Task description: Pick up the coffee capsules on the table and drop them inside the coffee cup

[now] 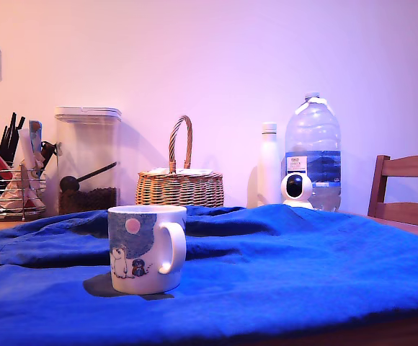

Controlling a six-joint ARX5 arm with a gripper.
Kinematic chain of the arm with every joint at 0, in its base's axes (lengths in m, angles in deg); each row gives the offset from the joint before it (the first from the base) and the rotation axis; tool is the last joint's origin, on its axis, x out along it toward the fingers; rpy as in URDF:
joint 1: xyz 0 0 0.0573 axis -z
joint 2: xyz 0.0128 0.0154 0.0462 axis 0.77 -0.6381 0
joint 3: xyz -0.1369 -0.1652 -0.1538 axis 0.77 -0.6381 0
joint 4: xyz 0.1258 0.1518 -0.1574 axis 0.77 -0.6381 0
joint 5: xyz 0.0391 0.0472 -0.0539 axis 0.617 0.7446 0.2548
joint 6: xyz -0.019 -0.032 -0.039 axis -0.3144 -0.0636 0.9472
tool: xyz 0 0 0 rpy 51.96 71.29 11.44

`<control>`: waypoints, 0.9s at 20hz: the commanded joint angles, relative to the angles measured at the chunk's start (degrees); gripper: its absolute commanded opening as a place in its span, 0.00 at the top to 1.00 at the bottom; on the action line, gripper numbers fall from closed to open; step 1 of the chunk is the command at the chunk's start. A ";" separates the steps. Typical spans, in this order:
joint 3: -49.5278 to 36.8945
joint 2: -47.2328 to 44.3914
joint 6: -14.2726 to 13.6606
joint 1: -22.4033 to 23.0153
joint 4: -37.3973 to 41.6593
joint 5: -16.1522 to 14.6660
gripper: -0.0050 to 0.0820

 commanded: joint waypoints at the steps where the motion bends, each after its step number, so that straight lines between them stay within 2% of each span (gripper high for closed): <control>1: -3.08 2.01 0.26 -0.68 1.09 -0.13 0.97; 8: -11.61 13.62 1.73 -1.49 2.67 0.44 0.97; 18: -13.38 27.85 2.19 -1.51 -5.42 0.50 0.97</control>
